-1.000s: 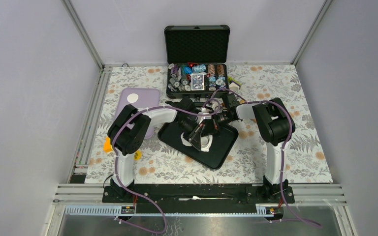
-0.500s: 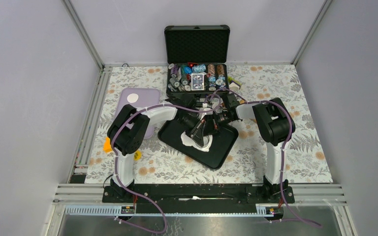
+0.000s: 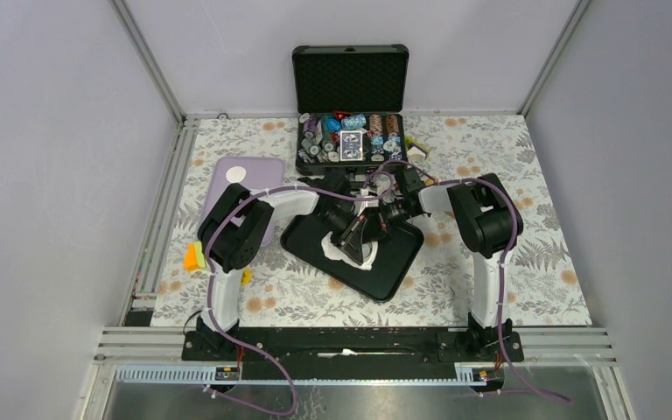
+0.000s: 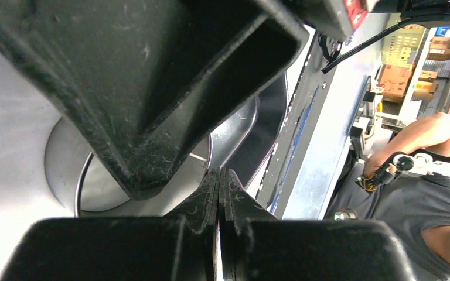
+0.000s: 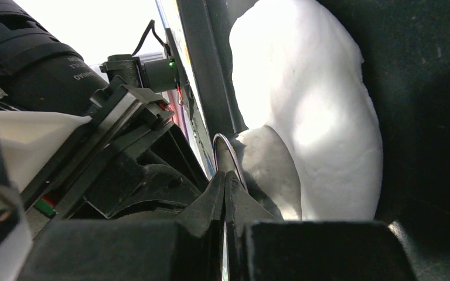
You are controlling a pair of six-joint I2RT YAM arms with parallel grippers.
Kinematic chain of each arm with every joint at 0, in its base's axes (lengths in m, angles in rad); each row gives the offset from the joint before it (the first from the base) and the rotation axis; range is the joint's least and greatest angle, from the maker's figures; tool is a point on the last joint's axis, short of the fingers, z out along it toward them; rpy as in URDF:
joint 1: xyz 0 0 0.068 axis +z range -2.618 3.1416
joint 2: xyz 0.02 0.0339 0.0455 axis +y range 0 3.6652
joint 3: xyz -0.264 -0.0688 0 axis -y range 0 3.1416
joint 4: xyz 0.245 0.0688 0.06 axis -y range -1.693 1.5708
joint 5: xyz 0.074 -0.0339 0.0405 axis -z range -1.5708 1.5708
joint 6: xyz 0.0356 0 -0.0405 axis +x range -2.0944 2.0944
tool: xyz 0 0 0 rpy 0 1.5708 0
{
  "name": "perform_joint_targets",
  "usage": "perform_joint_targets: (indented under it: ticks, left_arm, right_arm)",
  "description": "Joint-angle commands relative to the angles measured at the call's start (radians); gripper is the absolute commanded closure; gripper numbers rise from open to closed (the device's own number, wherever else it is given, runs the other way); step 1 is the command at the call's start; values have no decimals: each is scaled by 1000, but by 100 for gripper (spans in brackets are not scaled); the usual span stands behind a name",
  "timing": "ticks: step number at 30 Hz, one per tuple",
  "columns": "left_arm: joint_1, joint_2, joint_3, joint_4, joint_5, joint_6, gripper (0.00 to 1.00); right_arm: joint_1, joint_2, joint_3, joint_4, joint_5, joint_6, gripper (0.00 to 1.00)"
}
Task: Roll out the dumpling wrappers from the dough
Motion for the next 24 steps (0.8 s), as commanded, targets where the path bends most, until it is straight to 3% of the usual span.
perform_joint_targets:
  ticks: [1,13,24]
  left_arm:
    - [23,51,40,26,-43,6,100]
    - [53,131,48,-5,-23,-7,100]
    - [53,163,41,-34,-93,-6,100]
  right_arm:
    - [-5,27,2,-16,29,-6,100]
    - [-8,44,13,-61,58,-25,100]
    - [-8,44,29,-137,107,-71,100]
